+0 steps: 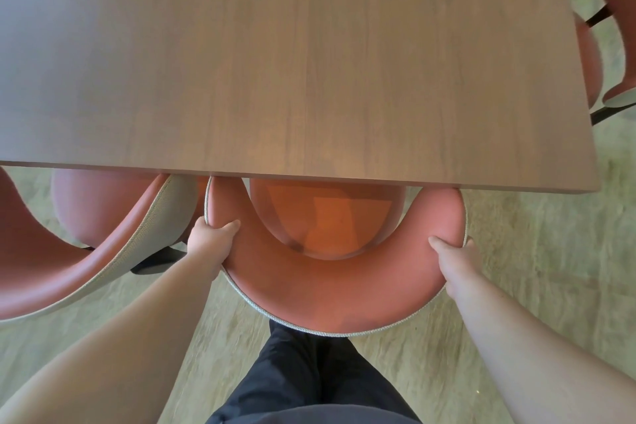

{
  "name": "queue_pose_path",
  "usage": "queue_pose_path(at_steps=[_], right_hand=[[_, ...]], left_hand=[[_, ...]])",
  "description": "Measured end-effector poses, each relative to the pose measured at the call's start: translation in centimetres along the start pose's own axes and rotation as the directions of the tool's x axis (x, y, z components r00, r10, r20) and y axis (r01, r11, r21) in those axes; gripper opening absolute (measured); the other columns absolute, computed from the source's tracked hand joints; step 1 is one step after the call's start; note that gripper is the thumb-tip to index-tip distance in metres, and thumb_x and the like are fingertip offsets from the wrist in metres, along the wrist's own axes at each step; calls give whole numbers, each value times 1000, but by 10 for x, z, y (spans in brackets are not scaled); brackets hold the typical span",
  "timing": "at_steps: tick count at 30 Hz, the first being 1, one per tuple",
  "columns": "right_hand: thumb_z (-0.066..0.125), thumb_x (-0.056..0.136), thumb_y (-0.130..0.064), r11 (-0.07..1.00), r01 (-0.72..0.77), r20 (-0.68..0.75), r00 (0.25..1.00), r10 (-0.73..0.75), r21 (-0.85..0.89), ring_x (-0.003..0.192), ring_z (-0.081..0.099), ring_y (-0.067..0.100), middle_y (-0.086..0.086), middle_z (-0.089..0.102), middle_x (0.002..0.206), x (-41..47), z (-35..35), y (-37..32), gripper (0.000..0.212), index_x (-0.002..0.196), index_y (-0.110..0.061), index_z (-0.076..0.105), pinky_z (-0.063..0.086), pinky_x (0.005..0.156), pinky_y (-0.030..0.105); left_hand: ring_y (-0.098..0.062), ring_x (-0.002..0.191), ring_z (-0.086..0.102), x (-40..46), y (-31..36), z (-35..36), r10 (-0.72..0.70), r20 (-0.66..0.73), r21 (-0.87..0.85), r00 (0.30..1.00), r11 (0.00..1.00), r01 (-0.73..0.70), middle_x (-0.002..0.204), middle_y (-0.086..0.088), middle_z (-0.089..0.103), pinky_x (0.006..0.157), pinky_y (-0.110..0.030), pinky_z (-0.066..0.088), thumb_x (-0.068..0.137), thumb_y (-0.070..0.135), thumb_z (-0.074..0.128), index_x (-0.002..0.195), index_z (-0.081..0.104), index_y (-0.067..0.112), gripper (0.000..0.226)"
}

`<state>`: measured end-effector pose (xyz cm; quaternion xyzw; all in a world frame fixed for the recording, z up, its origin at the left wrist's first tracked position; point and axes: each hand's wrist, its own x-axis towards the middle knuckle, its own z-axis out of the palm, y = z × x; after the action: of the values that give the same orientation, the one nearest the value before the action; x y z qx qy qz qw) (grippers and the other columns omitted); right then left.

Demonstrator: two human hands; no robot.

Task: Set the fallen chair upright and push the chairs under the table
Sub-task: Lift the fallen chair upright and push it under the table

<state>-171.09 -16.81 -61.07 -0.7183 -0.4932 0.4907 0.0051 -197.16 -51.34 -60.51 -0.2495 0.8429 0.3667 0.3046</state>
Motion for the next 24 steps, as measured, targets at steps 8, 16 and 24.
queue_pose_path(at_steps=[8,16,24], right_hand=[[73,92,-21,997,81,-37,996,-81,-4,102,62,30,14,67,128,-2,2,3,44,130,-8,55,49,92,39],[71,92,-19,992,127,-41,991,-128,-7,103,67,35,14,70,120,-5,6,12,35,123,-9,58,53,96,48],[70,93,-24,992,123,-33,992,-124,-36,101,67,33,11,70,120,-11,13,10,41,129,-9,56,53,92,43]], left_hand=[[-26,88,66,2,-5,-2,71,16,-64,997,996,-70,95,0,66,78,-40,55,91,22,73,109,59,18,23],[-28,89,69,4,-10,-11,92,23,-38,996,995,-91,99,-5,69,83,-47,61,92,21,71,108,60,16,20],[-32,93,69,8,-10,-16,76,9,-35,997,997,-76,101,-5,69,87,-50,60,92,22,72,109,61,15,22]])
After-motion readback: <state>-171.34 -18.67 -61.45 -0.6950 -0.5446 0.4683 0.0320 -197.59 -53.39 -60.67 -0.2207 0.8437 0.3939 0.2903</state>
